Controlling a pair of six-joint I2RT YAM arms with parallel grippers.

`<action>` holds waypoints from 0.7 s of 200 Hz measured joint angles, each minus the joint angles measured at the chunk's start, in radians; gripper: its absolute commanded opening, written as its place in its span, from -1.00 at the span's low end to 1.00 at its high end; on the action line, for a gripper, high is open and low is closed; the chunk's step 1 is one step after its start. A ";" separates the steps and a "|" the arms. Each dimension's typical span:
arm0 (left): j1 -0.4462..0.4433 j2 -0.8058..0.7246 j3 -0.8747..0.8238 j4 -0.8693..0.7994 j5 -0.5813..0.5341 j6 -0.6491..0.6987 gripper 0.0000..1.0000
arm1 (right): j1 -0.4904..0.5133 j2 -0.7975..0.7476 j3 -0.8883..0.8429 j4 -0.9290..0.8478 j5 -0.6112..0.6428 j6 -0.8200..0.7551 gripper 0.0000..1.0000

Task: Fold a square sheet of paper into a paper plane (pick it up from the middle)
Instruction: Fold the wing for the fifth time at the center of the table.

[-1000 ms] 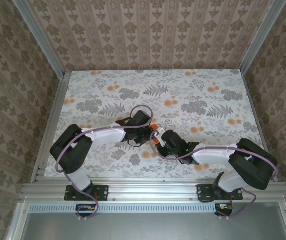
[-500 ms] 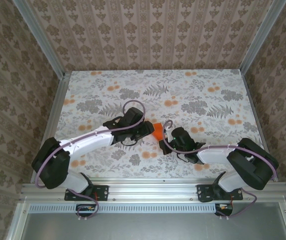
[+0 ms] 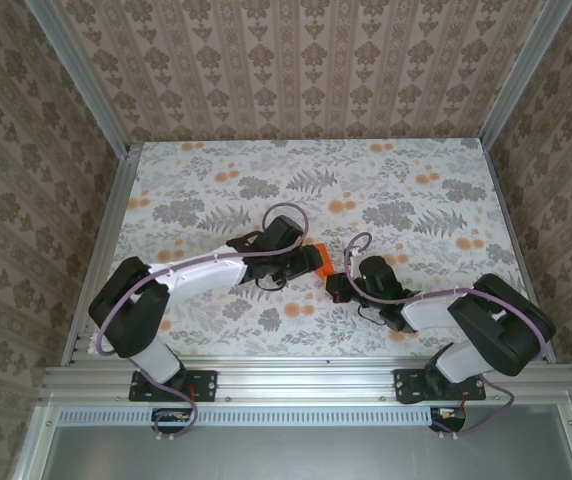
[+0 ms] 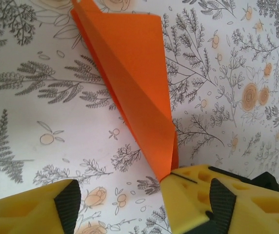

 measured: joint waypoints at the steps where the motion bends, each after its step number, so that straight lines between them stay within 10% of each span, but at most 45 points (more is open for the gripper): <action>1: 0.000 0.000 0.000 0.000 0.000 0.001 0.67 | 0.000 0.000 0.000 0.000 0.000 0.000 -1.00; 45: 0.034 0.077 0.051 0.009 0.019 -0.018 0.90 | 0.000 0.000 0.000 0.006 -0.006 -0.034 -1.00; 140: 0.054 0.219 0.153 -0.011 0.082 -0.074 0.35 | 0.001 -0.005 0.000 -0.003 -0.020 -0.168 -0.97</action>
